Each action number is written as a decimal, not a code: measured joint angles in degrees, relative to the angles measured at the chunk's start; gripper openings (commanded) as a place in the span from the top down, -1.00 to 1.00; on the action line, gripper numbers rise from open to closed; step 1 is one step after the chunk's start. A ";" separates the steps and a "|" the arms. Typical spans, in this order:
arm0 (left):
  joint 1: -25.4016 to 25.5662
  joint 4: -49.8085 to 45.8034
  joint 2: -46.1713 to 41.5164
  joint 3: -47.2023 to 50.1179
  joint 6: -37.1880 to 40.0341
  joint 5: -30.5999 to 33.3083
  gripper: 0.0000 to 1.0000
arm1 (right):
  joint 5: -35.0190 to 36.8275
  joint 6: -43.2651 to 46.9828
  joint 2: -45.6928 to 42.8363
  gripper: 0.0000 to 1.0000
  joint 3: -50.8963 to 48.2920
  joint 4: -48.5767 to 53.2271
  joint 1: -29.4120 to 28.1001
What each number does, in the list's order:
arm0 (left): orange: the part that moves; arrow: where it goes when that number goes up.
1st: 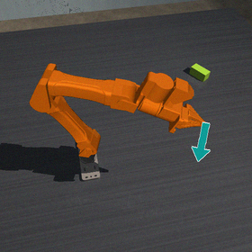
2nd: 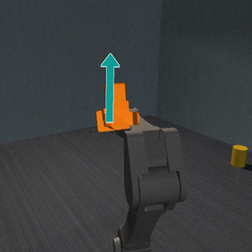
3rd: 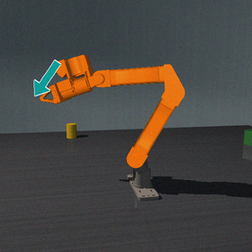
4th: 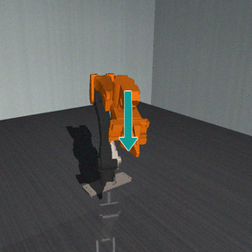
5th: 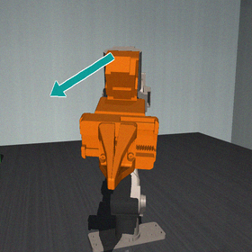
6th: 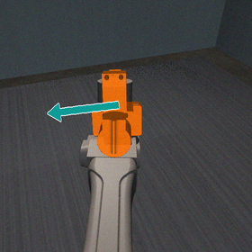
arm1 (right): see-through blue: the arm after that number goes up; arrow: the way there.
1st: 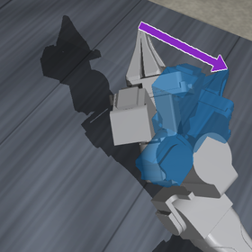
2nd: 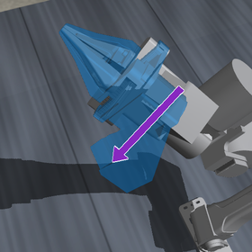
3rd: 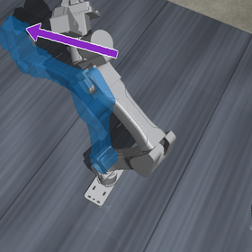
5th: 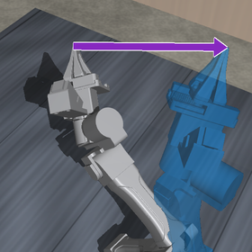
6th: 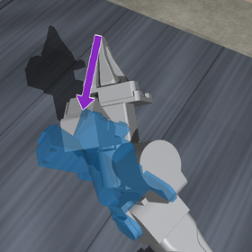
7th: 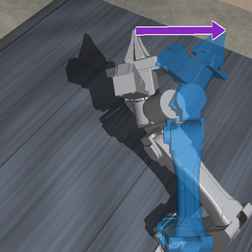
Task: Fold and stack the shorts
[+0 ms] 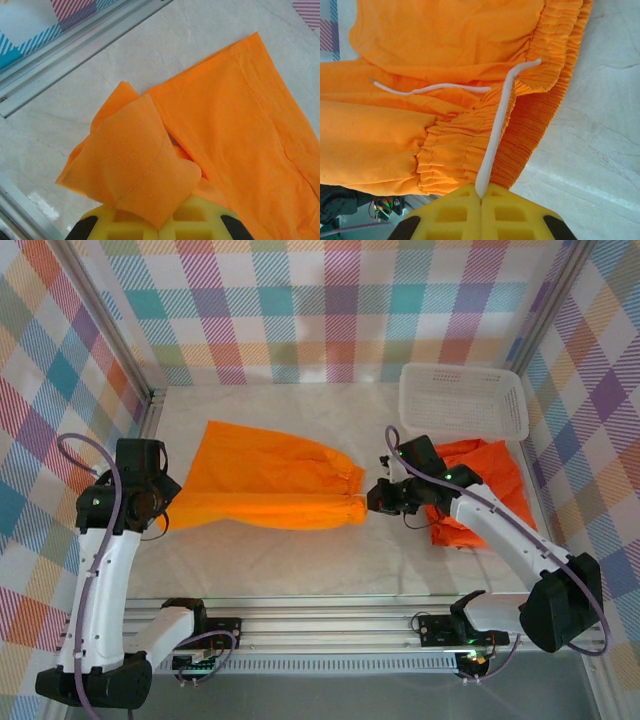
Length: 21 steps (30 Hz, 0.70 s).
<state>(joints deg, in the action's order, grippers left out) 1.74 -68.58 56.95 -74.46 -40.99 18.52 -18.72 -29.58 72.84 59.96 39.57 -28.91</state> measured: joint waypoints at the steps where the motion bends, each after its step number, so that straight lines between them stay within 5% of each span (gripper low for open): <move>1: -0.02 0.33 1.14 -0.28 0.13 0.02 1.00 | 0.57 -0.22 0.42 1.00 0.85 0.42 0.00; 17: -0.02 15.50 32.65 -15.52 0.15 0.44 1.00 | 4.09 -1.40 23.76 0.99 23.02 1.77 7.34; 21: 0.00 18.49 42.91 -20.92 0.15 -0.74 0.72 | 3.19 -1.31 31.26 0.61 28.76 1.84 10.08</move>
<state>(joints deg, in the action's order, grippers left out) 1.74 -50.09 99.85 -95.37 -40.84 17.78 -15.53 -30.89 104.09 88.73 41.41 -18.83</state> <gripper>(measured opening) 0.072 0.111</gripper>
